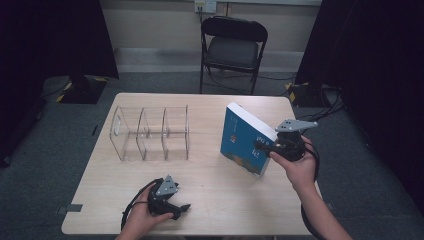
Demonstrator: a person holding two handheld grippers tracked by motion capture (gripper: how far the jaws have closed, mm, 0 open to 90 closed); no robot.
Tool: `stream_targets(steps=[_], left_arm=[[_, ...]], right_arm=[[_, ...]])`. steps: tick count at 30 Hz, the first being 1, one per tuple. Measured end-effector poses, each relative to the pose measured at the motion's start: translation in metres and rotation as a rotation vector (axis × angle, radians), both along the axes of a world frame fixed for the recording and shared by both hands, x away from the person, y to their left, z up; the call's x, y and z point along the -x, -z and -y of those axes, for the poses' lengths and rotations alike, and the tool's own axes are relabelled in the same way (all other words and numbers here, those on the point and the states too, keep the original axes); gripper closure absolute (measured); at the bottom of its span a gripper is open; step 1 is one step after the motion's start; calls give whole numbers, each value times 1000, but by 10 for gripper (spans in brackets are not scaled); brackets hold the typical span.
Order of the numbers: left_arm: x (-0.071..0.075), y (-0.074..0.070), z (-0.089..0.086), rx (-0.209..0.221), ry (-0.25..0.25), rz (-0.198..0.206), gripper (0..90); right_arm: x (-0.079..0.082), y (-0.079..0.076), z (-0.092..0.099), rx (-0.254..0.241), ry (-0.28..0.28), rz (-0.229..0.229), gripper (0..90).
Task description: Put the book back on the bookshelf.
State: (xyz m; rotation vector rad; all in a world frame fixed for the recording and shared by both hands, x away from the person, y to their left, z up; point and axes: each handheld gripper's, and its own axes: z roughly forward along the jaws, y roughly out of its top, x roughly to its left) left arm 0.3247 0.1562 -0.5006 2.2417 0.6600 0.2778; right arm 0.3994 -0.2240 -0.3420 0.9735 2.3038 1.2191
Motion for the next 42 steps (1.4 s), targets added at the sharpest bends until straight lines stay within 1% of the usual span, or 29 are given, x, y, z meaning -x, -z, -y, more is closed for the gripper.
stream_targets(steps=[2,5,6,8,11,13,15,18,21,24,26,29,30,33,35,36,39,41,42], left_arm=[[0,0,0,-2,1,1,138],[0,0,0,-2,2,0,132],[0,0,0,-2,2,0,132],[0,0,0,-2,2,0,132],[0,0,0,-2,3,0,132],[0,0,0,-2,3,0,132],[0,0,0,-2,3,0,132],[0,0,0,-2,3,-1,132],[0,0,0,-1,3,-3,132],[0,0,0,-3,3,0,131],[0,0,0,-2,3,-1,131],[-1,0,0,-13,12,1,127],[0,0,0,-8,8,0,127],[-1,0,0,-13,13,1,126],[-1,0,0,-13,13,0,126],[-1,0,0,-13,12,0,126],[-1,-1,0,-20,11,1,125],[-1,-1,0,-20,20,-3,112],[-1,0,0,-11,18,-4,112]], right_arm=[[0,0,0,1,-2,-2,615],[0,0,0,-13,-8,-12,616],[1,0,0,-14,-18,-11,616],[2,0,-1,-12,-20,-9,616],[6,0,-1,-17,-23,-9,616],[9,0,1,-32,-20,-14,617],[11,1,4,-45,-25,-19,617],[16,1,7,-51,-44,-23,617],[18,1,8,-56,-47,-25,617],[26,1,10,-69,-57,-32,616],[28,2,11,-76,-57,-35,617],[35,2,12,-90,-64,-35,616],[39,2,14,-92,-72,-36,617],[44,3,16,-98,-88,-35,616],[45,3,18,-103,-89,-35,617],[48,3,21,-112,-87,-37,616],[51,3,22,-109,-91,-36,616],[54,3,22,-102,-101,-31,616],[55,4,23,-101,-104,-30,616]])
